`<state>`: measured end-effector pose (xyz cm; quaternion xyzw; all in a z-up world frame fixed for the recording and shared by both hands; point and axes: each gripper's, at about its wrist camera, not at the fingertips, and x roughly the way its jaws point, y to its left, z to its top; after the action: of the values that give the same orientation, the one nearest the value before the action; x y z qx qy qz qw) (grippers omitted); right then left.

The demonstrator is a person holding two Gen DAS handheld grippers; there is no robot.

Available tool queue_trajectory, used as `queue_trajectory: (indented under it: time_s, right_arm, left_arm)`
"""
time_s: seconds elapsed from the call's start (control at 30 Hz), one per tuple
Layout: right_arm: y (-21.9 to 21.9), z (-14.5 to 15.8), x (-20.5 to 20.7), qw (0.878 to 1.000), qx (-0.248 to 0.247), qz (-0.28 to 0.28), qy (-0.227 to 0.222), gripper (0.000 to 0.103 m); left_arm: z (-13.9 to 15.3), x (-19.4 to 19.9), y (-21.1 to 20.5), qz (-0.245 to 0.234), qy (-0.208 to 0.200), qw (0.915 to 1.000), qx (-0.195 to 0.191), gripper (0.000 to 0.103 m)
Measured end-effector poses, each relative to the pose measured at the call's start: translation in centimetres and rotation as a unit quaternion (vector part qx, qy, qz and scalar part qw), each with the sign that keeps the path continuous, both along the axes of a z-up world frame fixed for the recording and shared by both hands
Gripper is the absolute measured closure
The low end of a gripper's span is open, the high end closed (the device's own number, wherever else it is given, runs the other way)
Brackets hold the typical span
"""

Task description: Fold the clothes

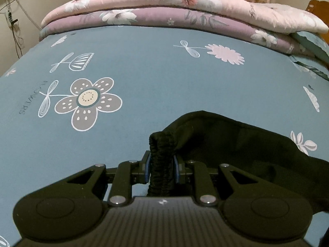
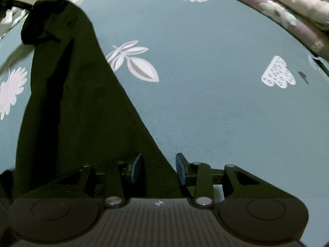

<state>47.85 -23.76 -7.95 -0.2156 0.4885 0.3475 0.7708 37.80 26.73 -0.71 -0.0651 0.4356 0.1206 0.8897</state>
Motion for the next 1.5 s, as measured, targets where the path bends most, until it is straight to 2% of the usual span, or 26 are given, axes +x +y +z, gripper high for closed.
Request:
queue_trajectory:
  time_s: [0.07,0.1,0.13,0.23,0.37,0.43,0.57,0.67,0.73,0.8,0.83,0.9,1.0,1.17,1.2,1.23,1.3,1.5]
  right_arm:
    - [0.3,0.2,-0.1,1.0,0.002,0.007,0.007,0.077]
    - [0.5,0.3,-0.3,1.0,0.001,0.012,0.007,0.093]
    - [0.7,0.4,-0.7,1.0,-0.004,0.017,0.003,0.097]
    - [0.8,1.1,-1.1,1.0,-0.005,0.017,-0.015,0.098]
    - [-0.1,2.8,0.0,0.999,0.006,-0.02,-0.046,0.099]
    - [-0.4,3.6,0.6,0.997,0.002,-0.035,-0.065,0.103]
    - [-1.0,4.6,2.5,0.992,-0.007,-0.077,-0.094,0.103]
    - [-1.3,5.0,3.5,0.993,0.017,-0.09,-0.079,0.102]
    - [-0.5,4.7,3.5,0.995,0.036,-0.074,-0.061,0.091]
    - [0.4,4.1,3.3,0.997,0.051,-0.049,-0.039,0.086]
    - [0.9,3.7,3.3,0.997,0.053,-0.041,-0.033,0.076]
    - [1.7,2.8,3.3,0.998,0.051,-0.029,-0.023,0.063]
    - [2.6,1.4,3.5,0.999,0.039,-0.021,-0.012,0.061]
    - [3.9,-0.1,3.2,1.0,0.003,0.006,-0.021,0.061]
    - [4.2,-0.1,3.1,1.0,-0.001,0.013,-0.022,0.064]
    - [4.5,-0.1,2.9,1.0,-0.005,0.018,-0.019,0.08]
    - [5.2,0.2,2.3,0.999,-0.007,0.03,-0.016,0.099]
    - [6.2,2.5,0.3,0.995,-0.041,0.038,-0.084,0.1]
  left_arm:
    - [-0.2,0.0,0.1,0.001,0.001,1.0,0.001,0.083]
    - [-0.3,-0.1,0.2,0.001,0.001,1.0,0.001,0.083]
    - [-0.3,-0.1,0.2,0.002,0.001,1.0,0.002,0.083]
    - [-0.2,0.0,0.3,0.001,-0.003,1.0,0.009,0.084]
    - [0.8,1.2,0.3,-0.012,-0.015,0.9995,0.026,0.084]
    - [1.4,2.1,0.2,-0.022,-0.021,0.9989,0.037,0.084]
    - [2.4,4.4,0.1,-0.039,-0.032,0.9975,0.05,0.084]
    - [2.6,5.9,0.1,-0.048,-0.032,0.9969,0.053,0.084]
    - [2.5,6.2,-0.1,-0.055,-0.033,0.9964,0.055,0.084]
    - [2.1,6.1,-0.2,-0.058,-0.031,0.9964,0.054,0.084]
    - [1.8,6.1,-0.1,-0.056,-0.028,0.9967,0.051,0.084]
    - [1.2,5.9,0.2,-0.051,-0.02,0.9973,0.048,0.084]
    - [0.6,5.5,0.8,-0.045,-0.014,0.9981,0.041,0.084]
    - [0.1,5.3,1.3,-0.039,-0.01,0.9987,0.032,0.084]
    - [-0.1,5.3,1.3,-0.039,-0.009,0.9987,0.032,0.084]
    - [-0.2,5.4,1.3,-0.04,-0.008,0.9987,0.032,0.084]
    - [-0.4,5.4,1.3,-0.04,-0.006,0.9987,0.032,0.084]
    - [0.3,5.4,1.3,-0.045,-0.022,0.9977,0.046,0.084]
